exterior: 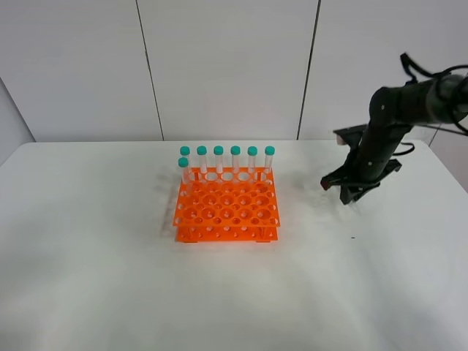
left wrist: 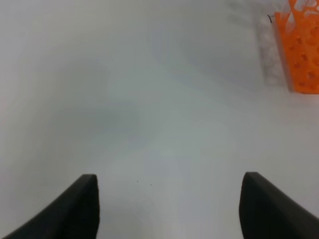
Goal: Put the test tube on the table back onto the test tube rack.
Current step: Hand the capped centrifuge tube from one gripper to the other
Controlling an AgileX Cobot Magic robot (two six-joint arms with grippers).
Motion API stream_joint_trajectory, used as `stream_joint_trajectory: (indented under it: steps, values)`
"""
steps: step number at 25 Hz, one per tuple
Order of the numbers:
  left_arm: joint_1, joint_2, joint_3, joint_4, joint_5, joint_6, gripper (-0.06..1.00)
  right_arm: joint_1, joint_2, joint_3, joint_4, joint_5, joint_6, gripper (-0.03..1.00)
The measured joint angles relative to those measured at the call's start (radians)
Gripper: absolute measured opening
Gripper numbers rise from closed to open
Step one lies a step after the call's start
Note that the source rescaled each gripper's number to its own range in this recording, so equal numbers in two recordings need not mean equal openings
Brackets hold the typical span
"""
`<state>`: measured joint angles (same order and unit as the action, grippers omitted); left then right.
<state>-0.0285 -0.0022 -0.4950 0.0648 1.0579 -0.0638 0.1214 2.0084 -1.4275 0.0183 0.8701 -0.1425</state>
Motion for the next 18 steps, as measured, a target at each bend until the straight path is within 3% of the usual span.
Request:
stream_joint_trajectory:
  steps: [5,11,18]
  values:
    - [0.0,0.0,0.0,0.0,0.0,0.0,0.89,0.0,-0.242,0.015,-0.009,0.046,0.0,0.0]
    - [0.0,0.0,0.0,0.0,0.0,0.0,0.89,0.0,-0.515,0.192,0.002,0.103,0.009,0.0]
    - [0.0,0.0,0.0,0.0,0.0,0.0,0.89,0.0,-0.7,0.457,0.078,0.039,0.026,0.0]
